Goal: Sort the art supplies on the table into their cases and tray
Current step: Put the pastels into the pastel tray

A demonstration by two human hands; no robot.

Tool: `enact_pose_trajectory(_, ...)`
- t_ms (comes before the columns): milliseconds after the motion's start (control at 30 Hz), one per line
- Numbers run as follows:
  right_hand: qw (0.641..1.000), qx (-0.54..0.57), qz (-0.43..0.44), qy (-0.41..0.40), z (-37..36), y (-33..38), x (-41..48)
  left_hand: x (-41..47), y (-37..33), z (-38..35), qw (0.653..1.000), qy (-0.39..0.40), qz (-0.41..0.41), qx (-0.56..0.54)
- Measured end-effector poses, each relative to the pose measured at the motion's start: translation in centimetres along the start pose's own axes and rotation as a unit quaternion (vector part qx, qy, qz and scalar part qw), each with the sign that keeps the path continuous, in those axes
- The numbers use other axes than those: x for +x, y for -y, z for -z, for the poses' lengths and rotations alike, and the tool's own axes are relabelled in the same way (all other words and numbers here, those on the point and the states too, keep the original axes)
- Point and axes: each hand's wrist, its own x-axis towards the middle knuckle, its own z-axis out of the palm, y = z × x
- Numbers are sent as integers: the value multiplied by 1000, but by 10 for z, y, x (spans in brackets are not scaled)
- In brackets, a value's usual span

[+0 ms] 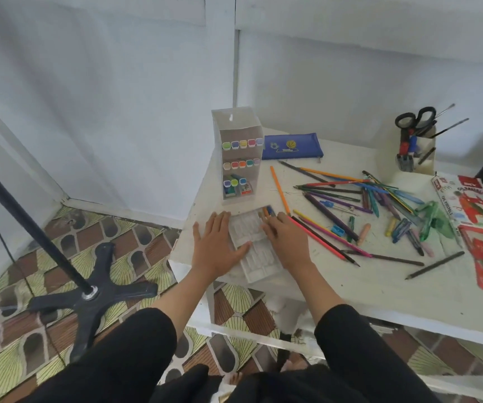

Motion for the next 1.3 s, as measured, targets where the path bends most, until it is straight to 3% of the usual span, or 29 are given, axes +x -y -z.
enact_pose_trajectory(233,1000,-9,-21,-11,0,2,1,0,-1,0,1000,-5,-2,2)
enact_pose_trajectory(433,996,26,-60,61,7,5,2,0,0,2,1000,11,-3,9)
enact_pose_trajectory(567,966,181,-151,110,24,3,10,0,2,2,1000,14,-8,3)
enact_pose_trajectory(633,934,288,-208,50,38,-9,11,-1,0,3,1000,13,-10,5)
enact_pose_trajectory(700,910,317,-261,-54,54,-35,10,-1,-1,4,1000,15,-10,8)
enact_pose_trajectory(800,930,193,-294,-106,78,-91,4,-2,-2,5,1000,16,-11,9)
enact_pose_trajectory(900,956,32,-290,17,98,-134,-2,-1,-2,3,1000,12,-10,12)
enact_pose_trajectory(1000,952,-122,-247,131,107,-149,-12,0,-2,2,1000,7,-11,17)
enact_pose_trajectory(1300,941,-266,-174,119,124,-150,-25,-1,-2,3,1000,4,-13,15)
